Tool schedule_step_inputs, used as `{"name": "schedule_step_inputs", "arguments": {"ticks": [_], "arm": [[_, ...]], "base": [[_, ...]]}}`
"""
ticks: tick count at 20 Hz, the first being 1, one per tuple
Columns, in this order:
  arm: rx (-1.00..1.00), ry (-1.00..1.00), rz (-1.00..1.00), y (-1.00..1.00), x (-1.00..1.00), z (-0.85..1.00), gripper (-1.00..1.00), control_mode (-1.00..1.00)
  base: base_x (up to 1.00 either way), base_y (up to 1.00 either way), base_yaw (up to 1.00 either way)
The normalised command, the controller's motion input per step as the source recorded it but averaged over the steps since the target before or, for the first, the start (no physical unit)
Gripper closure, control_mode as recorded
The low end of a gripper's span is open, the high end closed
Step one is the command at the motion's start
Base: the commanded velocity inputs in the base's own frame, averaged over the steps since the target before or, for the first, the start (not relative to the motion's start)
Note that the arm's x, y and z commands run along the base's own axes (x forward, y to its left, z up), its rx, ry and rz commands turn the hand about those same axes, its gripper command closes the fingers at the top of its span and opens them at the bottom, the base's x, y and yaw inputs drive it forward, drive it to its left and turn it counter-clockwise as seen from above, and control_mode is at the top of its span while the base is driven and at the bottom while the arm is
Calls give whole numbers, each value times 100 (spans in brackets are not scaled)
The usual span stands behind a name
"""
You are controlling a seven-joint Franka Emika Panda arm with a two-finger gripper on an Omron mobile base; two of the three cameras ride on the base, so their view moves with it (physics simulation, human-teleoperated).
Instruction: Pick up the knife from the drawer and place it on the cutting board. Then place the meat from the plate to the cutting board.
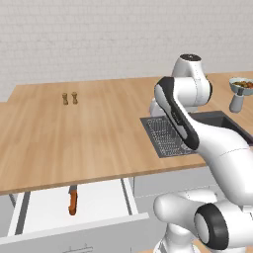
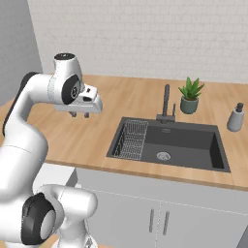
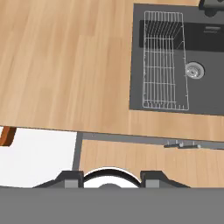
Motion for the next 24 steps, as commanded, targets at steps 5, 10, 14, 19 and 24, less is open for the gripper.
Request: {"name": "schedule_step_inputs", "arguments": {"ticks": [5, 10, 14, 19, 24], "arm": [[-2, 1, 0, 30, -34, -13, -100, -100], [-9, 4, 0, 100, -67, -38, -100, -100], [-11, 11, 4, 100, -10, -18, -100, -100], [-2, 5, 2, 43, 0, -16, -100, -100], [11, -6, 0, -48, -7, -1, -100, -100]], "base": [[0, 0, 0], [0, 0, 0], [0, 0, 0], [0, 0, 0], [0, 0, 0]]}}
